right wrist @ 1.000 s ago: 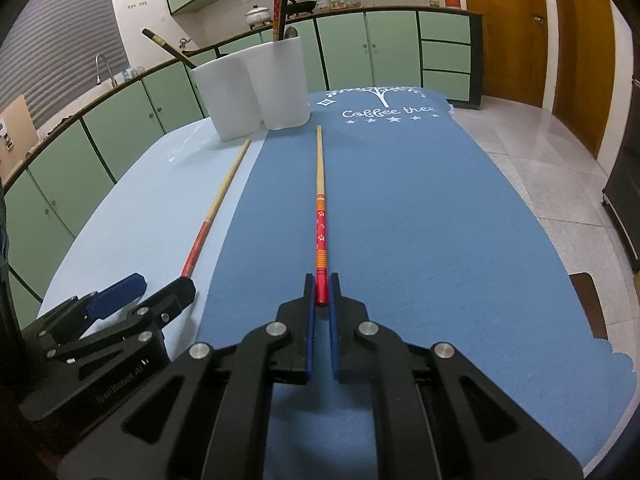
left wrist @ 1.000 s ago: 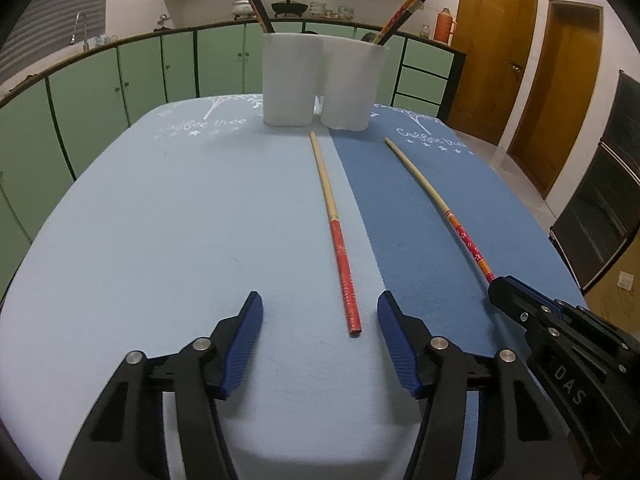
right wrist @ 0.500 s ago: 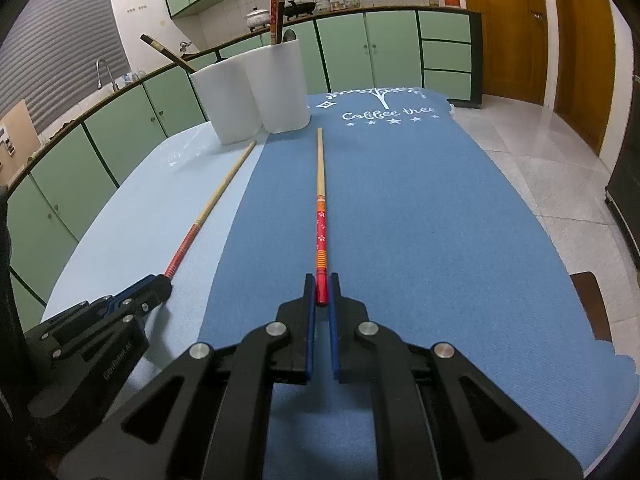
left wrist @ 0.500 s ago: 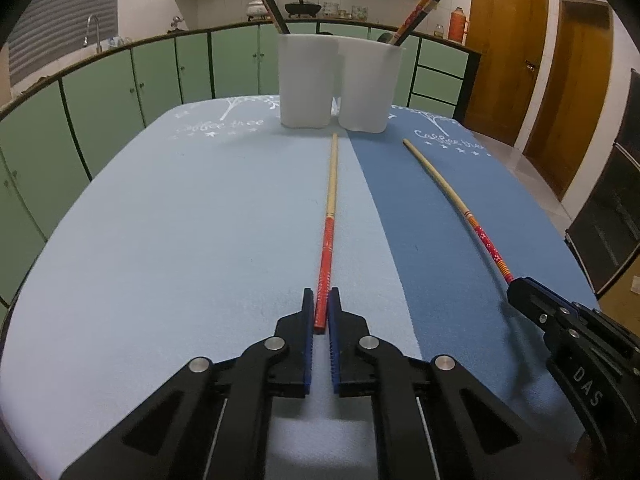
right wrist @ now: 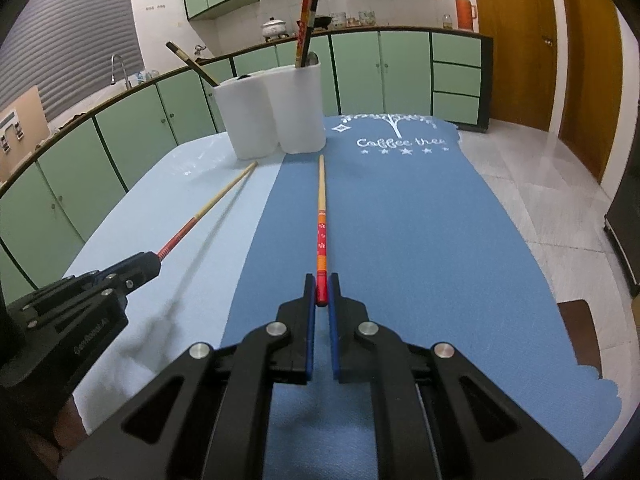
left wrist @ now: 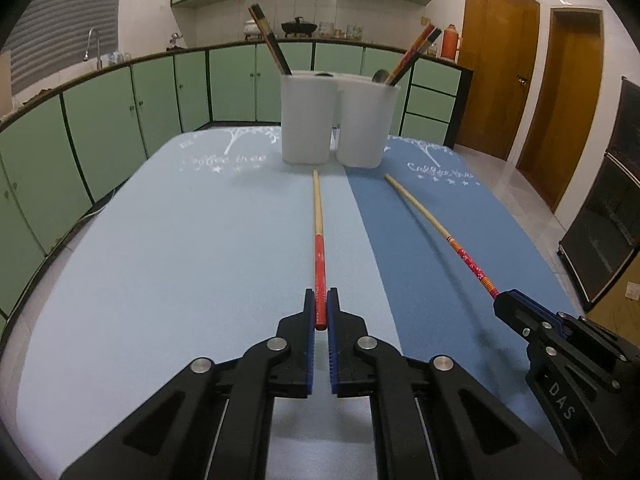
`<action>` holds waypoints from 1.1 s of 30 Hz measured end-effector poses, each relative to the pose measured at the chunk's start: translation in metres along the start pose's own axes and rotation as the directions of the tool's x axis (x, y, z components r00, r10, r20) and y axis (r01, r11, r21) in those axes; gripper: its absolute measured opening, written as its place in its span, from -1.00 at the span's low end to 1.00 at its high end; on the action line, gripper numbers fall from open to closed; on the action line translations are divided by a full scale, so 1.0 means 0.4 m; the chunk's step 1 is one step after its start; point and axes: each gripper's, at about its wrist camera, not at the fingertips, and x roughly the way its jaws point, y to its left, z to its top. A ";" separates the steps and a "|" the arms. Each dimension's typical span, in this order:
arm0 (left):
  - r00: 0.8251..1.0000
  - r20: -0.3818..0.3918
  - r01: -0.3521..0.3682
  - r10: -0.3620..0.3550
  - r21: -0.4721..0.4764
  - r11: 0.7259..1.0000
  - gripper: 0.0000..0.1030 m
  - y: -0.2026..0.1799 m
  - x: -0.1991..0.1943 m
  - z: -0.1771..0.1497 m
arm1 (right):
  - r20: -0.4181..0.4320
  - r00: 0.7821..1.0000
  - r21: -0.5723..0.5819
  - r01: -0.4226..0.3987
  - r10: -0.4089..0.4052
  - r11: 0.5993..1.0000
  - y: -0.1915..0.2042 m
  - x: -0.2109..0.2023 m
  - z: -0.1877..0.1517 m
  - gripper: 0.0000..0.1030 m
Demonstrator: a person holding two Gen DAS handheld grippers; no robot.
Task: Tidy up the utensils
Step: 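Lift both red chopsticks and carry them over the white caddy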
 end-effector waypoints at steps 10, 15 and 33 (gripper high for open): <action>0.997 0.078 -0.001 0.000 0.006 1.000 -0.89 0.011 -0.055 0.042 | 0.078 0.997 -0.055 0.017 -0.013 0.998 0.018 -0.052 0.051 -0.90; 0.994 0.110 0.007 -0.006 -0.011 1.000 -0.89 0.021 -0.080 0.071 | 0.109 0.994 -0.057 0.005 0.001 0.998 0.019 -0.078 0.083 -0.90; 0.972 0.230 0.050 -0.045 -0.016 0.999 -0.89 0.034 -0.176 0.171 | 0.194 0.980 -0.036 -0.035 0.041 0.999 0.010 -0.160 0.184 -0.90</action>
